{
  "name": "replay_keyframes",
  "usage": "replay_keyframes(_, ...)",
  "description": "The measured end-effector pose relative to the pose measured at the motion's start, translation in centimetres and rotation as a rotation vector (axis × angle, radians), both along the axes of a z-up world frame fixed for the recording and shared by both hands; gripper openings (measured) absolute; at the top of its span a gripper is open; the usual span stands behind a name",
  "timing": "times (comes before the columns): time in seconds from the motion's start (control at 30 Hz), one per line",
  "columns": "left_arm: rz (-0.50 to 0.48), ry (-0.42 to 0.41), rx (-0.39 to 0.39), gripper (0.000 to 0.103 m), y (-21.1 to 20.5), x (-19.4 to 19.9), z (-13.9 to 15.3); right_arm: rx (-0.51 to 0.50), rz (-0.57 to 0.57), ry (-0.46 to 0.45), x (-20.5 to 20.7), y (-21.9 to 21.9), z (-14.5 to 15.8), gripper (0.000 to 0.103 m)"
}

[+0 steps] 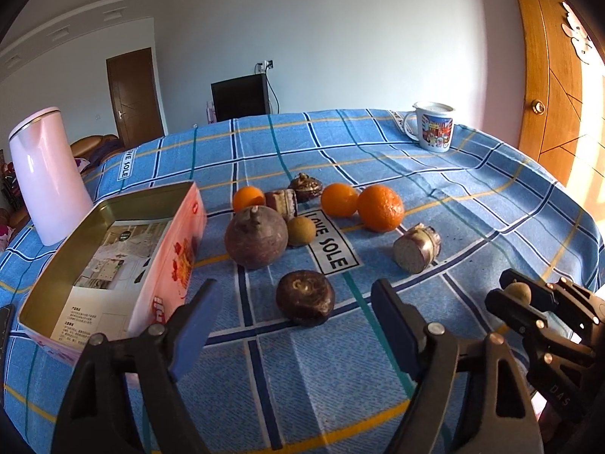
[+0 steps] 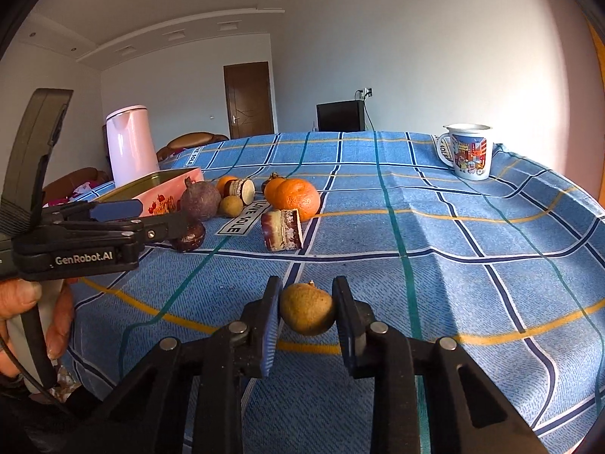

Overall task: Organize fruits
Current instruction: 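Grasp the brown round fruit with the right tool while the left tool grasps a dark mangosteen, then carry both fruits over the tin box and open both tools to drop them in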

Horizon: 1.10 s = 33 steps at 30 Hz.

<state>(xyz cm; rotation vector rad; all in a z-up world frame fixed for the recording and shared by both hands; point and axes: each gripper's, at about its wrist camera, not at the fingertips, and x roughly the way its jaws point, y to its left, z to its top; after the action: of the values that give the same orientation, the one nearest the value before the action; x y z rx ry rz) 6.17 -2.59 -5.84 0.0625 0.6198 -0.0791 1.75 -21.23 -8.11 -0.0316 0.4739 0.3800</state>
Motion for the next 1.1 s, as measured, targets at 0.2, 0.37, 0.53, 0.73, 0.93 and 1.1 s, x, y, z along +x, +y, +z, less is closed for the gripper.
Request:
replay_keyframes(0.2,-0.031,0.114,-0.06,0.07,0.2,1.8,-0.7,0.028,0.012,-0.012,-0.1,-0.3,0.3,0.029)
replay_keyframes(0.37,-0.047,0.202,-0.093,0.046,0.1,3.0,-1.5,0.033,0.028,-0.014,-0.1,-0.1,0.2,0.029)
replay_keyframes(0.53,-0.067,0.183,-0.146,0.038,0.7,2.4,-1.4,0.035,0.037,-0.024,-0.3,0.0,0.4,0.029)
replay_keyframes(0.73,-0.055,0.098,-0.147,0.038,1.7,0.4,-0.1,0.027,0.053,-0.041,-0.4,0.5,1.0,0.029)
replay_keyframes(0.93,-0.017,-0.003,-0.127,0.038,3.3,-0.9,1.8,0.022,0.123,-0.075,0.0,2.4,3.0,0.029)
replay_keyframes(1.1,0.02,-0.056,-0.129,0.038,5.1,-1.6,2.8,0.001,0.184,-0.124,0.4,4.8,4.8,0.029)
